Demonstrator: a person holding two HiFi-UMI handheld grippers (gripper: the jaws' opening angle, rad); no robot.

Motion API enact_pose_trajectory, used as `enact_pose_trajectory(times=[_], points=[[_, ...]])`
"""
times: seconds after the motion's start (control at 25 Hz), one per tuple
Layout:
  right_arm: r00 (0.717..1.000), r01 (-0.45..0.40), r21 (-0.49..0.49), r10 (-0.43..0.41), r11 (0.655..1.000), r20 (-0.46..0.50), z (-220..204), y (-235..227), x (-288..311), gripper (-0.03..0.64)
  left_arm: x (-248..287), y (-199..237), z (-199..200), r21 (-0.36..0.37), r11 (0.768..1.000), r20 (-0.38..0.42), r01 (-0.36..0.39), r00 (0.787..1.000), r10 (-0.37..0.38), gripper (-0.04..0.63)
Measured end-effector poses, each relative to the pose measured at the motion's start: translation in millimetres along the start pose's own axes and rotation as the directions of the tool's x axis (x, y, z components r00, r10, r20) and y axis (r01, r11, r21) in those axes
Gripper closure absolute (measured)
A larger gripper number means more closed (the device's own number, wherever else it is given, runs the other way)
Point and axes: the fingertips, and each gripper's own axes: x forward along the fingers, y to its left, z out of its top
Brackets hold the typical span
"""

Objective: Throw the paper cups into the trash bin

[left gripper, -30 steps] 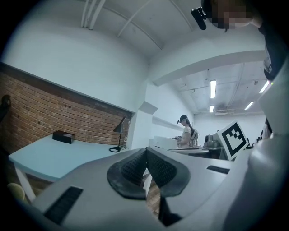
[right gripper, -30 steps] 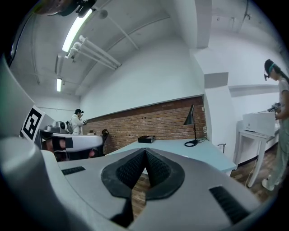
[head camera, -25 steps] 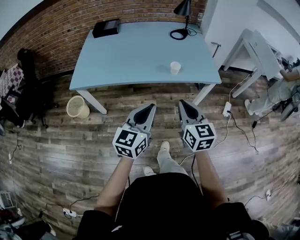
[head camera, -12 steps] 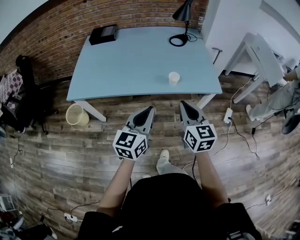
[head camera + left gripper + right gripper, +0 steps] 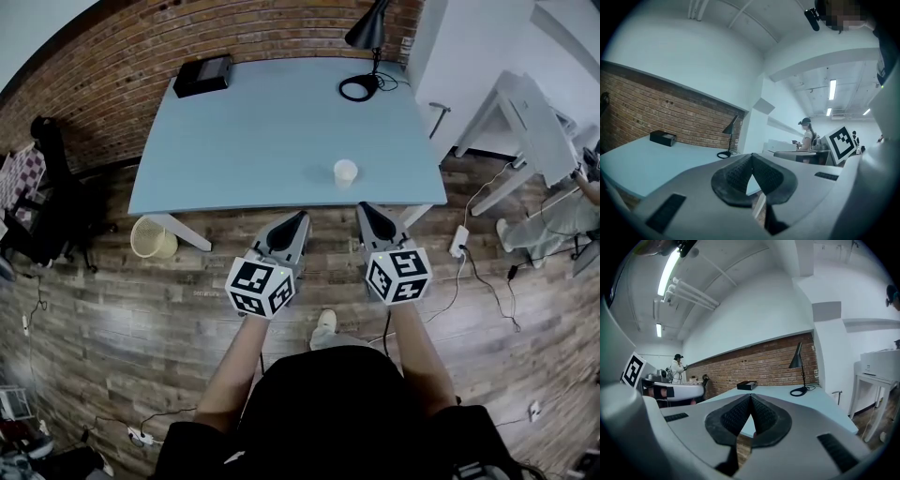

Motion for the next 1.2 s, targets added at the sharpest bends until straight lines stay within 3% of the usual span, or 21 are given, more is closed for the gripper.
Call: enact_pose_trajectory(times=[0.56,0.76,0.96,1.2], points=[[0.999,-0.030,0.025,0.030,0.999,-0.016,2.2,-52.4,20.8,0.612,50.9,-1.6,-7.2,0.009,0.999,-0.070,-0.032,0.997,0.033,0.588],[0.999,-0.022,0.033,0.022,0.999,-0.023,-0.7,-65.4,25.3,0.612,66.3,-13.8,-10.9,0.033,0.998,-0.086,0.053,0.995,-0.050,0.588],[1.000,0.005,0.037,-0.004,0.999,-0.017,-3.1,-75.3,32.9,0.612,81.0,-1.3,-17.2,0.037,0.998,-0.101,0.051,0.994,-0.047,0.588],[1.000,0.020,0.071,-0.019,0.997,-0.011,-3.7,-85.7,43.9,0.612,104.8,5.9,-25.2,0.043,0.991,-0.140,0.123,0.983,-0.116,0.588]])
